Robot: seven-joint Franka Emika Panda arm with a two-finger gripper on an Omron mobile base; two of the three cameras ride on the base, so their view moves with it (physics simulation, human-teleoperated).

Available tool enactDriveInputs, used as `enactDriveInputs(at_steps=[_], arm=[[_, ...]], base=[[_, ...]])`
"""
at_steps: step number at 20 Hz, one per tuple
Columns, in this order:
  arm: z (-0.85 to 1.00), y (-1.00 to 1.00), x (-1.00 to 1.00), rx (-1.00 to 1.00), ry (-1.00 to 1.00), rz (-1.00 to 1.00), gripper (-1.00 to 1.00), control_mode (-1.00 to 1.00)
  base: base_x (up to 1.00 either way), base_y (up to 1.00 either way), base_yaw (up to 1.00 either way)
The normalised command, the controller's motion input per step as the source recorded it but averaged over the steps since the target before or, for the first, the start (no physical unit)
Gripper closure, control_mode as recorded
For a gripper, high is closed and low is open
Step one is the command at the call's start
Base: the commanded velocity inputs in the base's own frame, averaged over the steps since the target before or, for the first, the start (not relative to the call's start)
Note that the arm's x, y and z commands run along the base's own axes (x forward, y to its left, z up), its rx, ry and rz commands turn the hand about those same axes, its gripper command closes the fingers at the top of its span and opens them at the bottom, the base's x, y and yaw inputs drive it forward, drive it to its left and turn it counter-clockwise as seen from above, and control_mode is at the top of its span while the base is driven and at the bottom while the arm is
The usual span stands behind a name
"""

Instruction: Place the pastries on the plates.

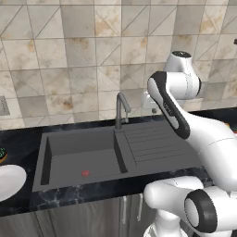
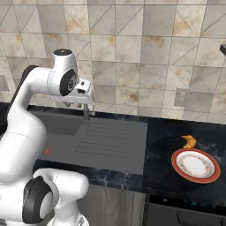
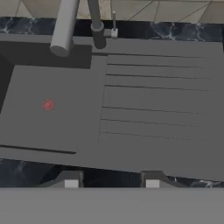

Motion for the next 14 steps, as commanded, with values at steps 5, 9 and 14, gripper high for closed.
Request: enactDriveInputs(at_steps=[5,9,14], arm=[[0.00,0.00,0.00,0.00,0.00,0.00,-1.00,1.00],[0.00,0.00,0.00,0.00,0.00,0.00,-1.00,1.00],[0.00,0.00,0.00,0.00,0.00,0.00,-1.00,1.00]], base=[[0.00,0.00,0.00],[-0.14,0.07,0.00],[-0.86,0.80,-0.01]])
